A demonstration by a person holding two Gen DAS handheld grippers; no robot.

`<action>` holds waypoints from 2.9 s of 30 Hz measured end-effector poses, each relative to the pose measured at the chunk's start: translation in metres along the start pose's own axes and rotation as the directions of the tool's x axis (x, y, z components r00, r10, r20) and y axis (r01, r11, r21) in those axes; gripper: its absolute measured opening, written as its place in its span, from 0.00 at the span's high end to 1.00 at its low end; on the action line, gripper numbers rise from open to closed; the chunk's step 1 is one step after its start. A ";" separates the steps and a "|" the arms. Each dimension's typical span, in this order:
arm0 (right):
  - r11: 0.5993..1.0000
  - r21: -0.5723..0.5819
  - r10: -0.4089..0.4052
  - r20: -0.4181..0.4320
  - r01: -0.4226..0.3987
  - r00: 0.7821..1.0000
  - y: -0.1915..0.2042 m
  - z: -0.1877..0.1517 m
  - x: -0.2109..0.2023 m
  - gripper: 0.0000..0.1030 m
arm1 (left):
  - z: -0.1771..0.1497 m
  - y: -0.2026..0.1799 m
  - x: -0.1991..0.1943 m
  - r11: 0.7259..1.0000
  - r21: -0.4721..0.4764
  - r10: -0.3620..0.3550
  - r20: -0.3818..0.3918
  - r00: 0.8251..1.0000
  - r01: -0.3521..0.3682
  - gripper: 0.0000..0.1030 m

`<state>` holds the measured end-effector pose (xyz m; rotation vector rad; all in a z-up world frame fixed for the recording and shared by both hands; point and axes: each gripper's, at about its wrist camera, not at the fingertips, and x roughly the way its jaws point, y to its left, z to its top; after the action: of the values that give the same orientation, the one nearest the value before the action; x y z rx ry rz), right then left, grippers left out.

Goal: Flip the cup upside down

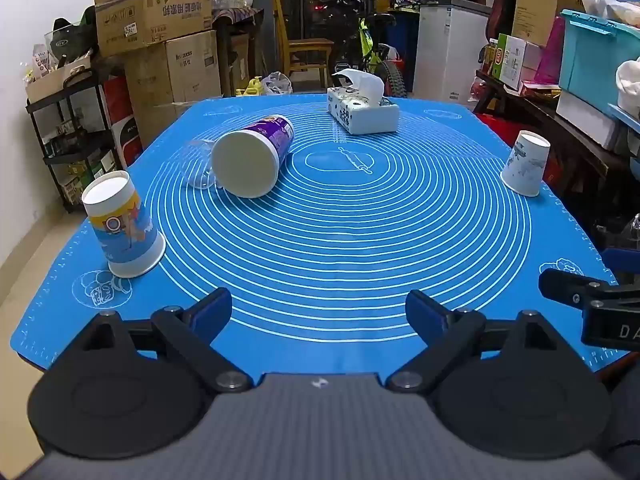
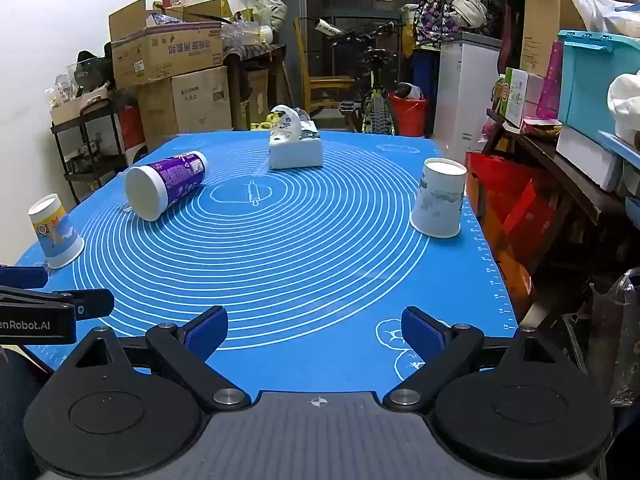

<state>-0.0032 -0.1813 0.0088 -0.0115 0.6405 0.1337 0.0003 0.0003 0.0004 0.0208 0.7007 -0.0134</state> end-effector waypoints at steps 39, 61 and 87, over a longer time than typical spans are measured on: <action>1.000 0.017 -0.002 0.007 0.002 1.000 -0.006 -0.001 0.001 0.09 | -0.001 -0.006 -0.002 1.000 0.015 -0.001 0.008 1.000 0.001 0.10; 1.000 0.017 -0.006 0.009 0.006 1.000 -0.005 -0.001 -0.002 0.09 | 0.000 -0.011 -0.004 1.000 0.030 -0.007 0.015 1.000 0.006 0.10; 1.000 0.019 -0.004 0.006 0.004 1.000 -0.005 -0.001 -0.001 0.09 | -0.001 -0.012 -0.005 1.000 0.031 -0.005 0.017 1.000 0.005 0.10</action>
<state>-0.0044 -0.1866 0.0083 0.0062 0.6352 0.1235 -0.0040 -0.0113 0.0028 0.0482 0.6830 -0.0292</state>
